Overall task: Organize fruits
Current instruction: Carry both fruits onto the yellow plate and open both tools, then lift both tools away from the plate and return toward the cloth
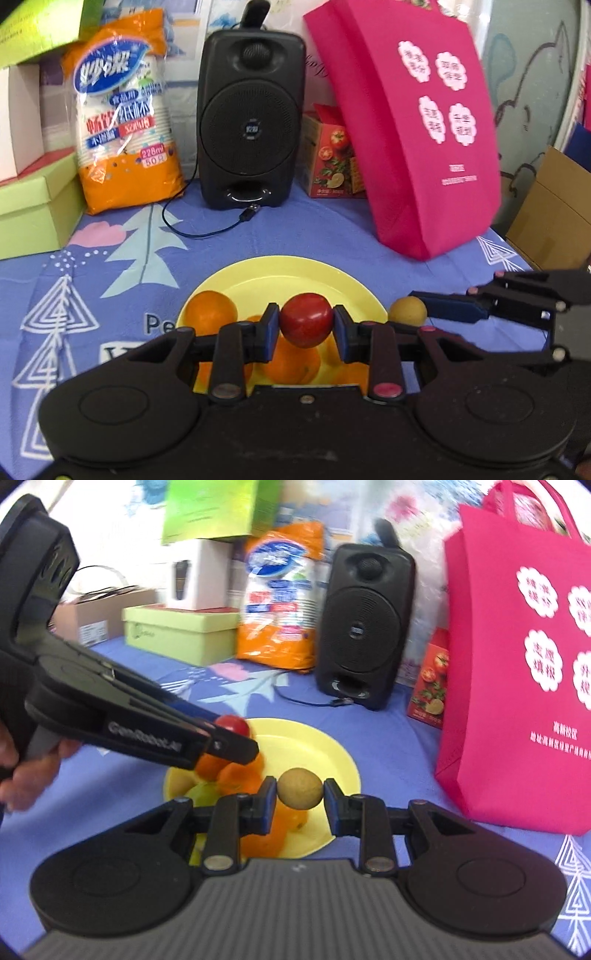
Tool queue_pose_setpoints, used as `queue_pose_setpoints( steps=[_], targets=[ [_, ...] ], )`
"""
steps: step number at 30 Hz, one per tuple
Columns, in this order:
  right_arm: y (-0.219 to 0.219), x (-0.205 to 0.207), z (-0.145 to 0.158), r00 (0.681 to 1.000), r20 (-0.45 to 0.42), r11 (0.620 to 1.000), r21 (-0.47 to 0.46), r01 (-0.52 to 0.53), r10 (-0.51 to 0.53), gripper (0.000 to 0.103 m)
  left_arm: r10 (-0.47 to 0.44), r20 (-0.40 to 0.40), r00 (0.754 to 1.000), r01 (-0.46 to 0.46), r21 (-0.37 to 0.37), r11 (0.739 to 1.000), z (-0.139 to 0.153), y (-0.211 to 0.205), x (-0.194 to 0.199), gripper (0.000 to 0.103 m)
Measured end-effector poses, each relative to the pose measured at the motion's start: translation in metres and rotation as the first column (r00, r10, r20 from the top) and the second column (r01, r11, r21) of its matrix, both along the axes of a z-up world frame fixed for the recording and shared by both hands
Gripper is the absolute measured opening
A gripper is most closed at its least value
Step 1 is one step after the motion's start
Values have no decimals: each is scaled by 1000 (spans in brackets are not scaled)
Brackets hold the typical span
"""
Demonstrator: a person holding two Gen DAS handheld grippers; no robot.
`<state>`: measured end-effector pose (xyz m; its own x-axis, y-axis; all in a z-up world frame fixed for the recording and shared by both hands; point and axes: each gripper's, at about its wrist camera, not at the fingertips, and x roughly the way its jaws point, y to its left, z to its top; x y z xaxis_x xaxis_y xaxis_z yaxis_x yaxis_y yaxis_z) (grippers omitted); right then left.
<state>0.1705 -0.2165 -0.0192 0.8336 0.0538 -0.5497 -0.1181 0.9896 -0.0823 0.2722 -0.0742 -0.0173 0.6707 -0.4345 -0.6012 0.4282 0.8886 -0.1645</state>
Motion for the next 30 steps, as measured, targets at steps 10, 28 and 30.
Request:
queue_pose_setpoints(
  steps=[10,28,30],
  targets=[
    [-9,31,-19,998,-14,997,40,70,-69,27,24,-17,1000,-24,-13,1000,-16,-12,29,31],
    [0,-1,11,999,31,999,-2,34,-34,28,2,80,997,-4,27,1000,27,5,-23,38],
    [5,-10,21,999,46,1000,-20,19,-18,28,-2,96,995,0,29,1000,35,4,-35,43]
  ],
)
